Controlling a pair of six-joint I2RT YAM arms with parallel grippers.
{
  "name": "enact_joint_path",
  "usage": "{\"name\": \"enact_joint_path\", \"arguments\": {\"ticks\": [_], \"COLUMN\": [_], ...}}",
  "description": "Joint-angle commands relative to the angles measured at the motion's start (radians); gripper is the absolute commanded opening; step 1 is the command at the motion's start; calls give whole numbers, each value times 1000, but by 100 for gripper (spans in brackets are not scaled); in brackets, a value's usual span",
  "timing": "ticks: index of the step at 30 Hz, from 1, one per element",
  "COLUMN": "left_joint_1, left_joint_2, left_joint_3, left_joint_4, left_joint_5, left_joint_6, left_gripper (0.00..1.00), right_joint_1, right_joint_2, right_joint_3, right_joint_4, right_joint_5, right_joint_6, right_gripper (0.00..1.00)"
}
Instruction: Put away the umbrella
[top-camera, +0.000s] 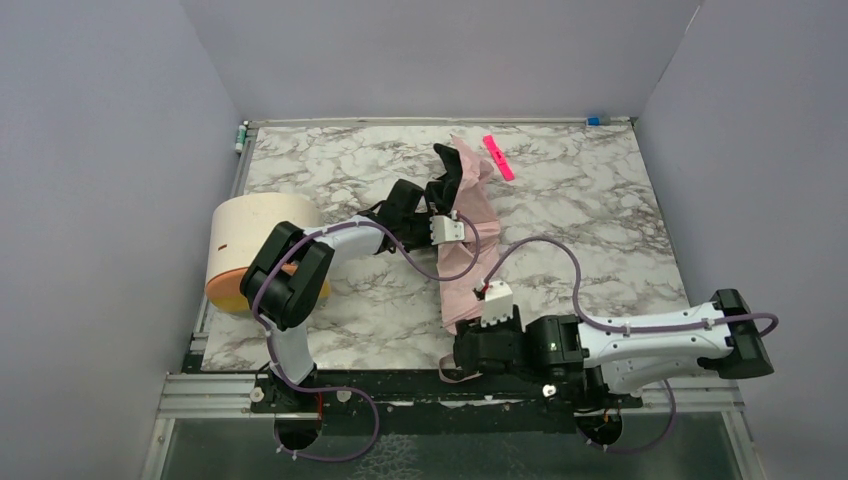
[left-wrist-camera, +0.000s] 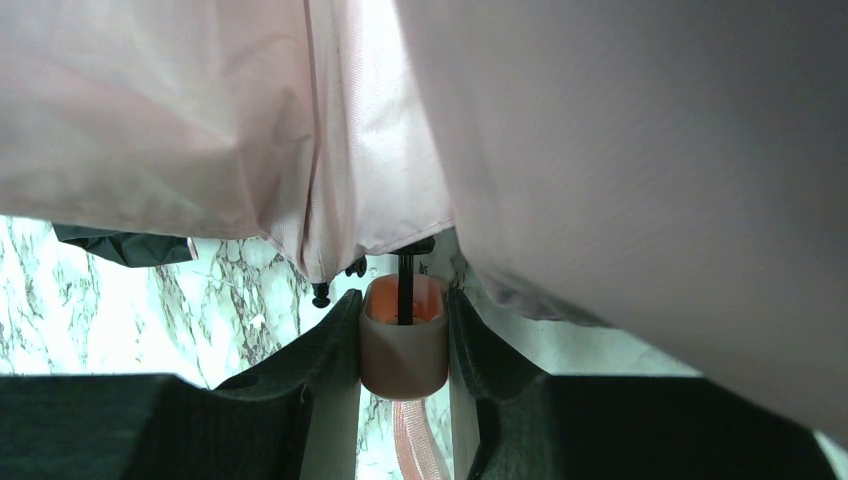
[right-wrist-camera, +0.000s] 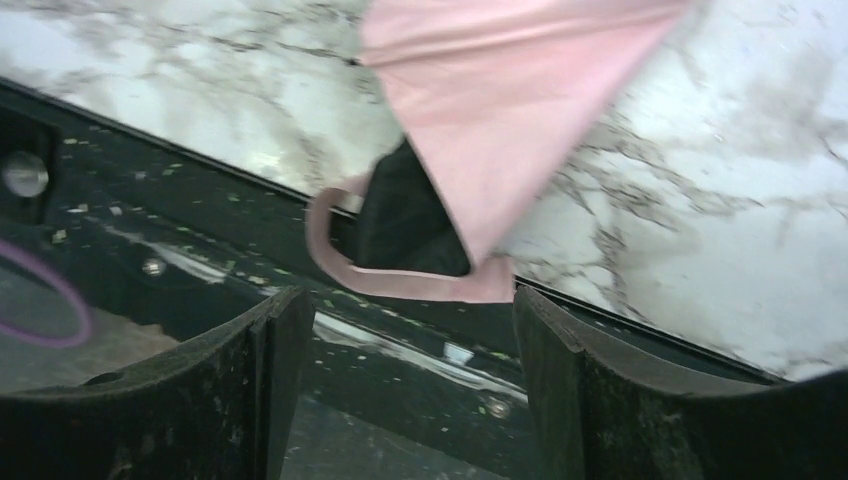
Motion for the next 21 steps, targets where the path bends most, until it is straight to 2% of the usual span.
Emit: {"name": "enact_joint_path", "arguments": {"ticks": [1,6,9,14,21], "left_joint_1": [-2,-13,-21,-36,-45], "left_joint_2": [70,60,43,-4,-23], "left_joint_3": [-11,-23,-41,-79,-91], "left_joint_4": [-83,-85,-87,-93,-91], "left_joint_5": [-11,-2,49,128,150], "left_joint_6": [-17,5,41,105,123], "left_gripper": [0,0,0,0,0], "right_joint_1": [-67,-300,-452,-658,-690], "right_joint_2": [-73,-138,-112,-57,-147], "right_joint_3": [-66,-135,-122,-73,-89], "right_joint_4": [-106,120,258,377,470], "right_joint_5": [-66,-173,-285,-384,-434], "right_joint_6": [27,-208,-383,-625,-867], "right_gripper": [78,78,78,78,80]}}
